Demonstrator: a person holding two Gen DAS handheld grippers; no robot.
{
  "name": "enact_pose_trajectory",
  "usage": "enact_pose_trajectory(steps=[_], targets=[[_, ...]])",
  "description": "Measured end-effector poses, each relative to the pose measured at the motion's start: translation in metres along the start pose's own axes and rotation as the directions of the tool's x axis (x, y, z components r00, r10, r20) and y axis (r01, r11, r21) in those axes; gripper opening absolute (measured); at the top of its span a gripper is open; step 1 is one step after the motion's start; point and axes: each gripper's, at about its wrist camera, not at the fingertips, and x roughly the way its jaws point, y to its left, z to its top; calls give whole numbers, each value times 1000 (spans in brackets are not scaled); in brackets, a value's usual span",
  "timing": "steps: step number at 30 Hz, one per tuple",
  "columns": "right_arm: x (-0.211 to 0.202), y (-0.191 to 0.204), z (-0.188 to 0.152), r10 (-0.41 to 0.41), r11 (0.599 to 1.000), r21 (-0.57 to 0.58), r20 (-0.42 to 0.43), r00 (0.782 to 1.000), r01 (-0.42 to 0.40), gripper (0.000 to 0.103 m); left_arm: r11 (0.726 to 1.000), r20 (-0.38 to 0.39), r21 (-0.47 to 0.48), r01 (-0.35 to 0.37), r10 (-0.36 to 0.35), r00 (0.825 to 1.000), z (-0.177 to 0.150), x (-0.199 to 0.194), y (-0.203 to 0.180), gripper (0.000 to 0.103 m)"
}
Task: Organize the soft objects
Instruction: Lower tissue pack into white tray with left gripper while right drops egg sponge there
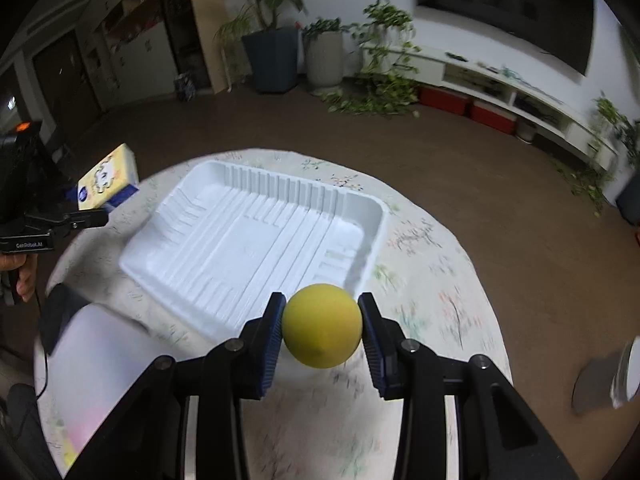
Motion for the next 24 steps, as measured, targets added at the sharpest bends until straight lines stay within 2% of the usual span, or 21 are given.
enact_pose_trajectory(steps=[8, 17, 20, 24], targets=[[62, 21, 22, 34, 991, -124, -85, 996, -44, 40, 996, -98, 92, 5, 4, 995, 4, 52, -11, 49], [83, 29, 29, 28, 984, -171, -112, 993, -47, 41, 993, -146, 116, 15, 2, 989, 1, 70, -20, 52], [85, 27, 28, 31, 986, -160, -111, 993, -49, 47, 995, -143, 93, 23, -9, 990, 3, 68, -17, 52], [85, 26, 25, 23, 986, -161, -104, 994, -40, 62, 997, -139, 65, 31, -22, 990, 2, 63, -12, 52]])
